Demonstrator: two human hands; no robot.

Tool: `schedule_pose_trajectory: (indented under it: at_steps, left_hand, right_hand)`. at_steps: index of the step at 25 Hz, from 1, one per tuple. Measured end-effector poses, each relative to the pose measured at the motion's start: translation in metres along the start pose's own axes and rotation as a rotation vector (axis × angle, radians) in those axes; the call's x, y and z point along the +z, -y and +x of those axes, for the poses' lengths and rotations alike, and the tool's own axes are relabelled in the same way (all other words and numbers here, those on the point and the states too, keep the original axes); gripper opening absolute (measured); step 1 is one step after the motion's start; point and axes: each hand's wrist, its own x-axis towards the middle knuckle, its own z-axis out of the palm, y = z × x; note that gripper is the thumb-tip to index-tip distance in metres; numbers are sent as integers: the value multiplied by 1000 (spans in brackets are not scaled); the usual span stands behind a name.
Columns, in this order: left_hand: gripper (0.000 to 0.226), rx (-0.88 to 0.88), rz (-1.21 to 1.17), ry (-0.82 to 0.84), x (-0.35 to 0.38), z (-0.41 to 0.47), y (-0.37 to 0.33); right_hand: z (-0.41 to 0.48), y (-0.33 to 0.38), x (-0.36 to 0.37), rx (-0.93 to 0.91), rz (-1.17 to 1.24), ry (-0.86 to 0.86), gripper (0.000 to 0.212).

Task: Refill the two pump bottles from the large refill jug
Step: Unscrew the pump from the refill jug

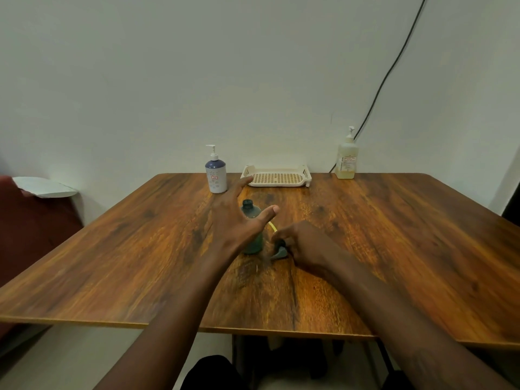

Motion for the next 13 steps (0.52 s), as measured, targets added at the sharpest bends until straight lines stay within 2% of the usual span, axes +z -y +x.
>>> schedule_pose_trajectory:
  at_steps: [3,7,9,13]
  left_hand:
    - [78,41,-16,-8,13,8,-18]
    - [78,44,-63,14,36,26,-35]
    - [77,-5,-130,12,55,36,-43]
    - [78,-144,-269,83,103,52,-53]
  right_hand:
    - [1,-3,-4,63,80,-14,48]
    - [7,-12,-22,107,82,-279,62]
    - [13,-24,-32,105,129,-372,71]
    - [24,-51,-54,132,207,-486,72]
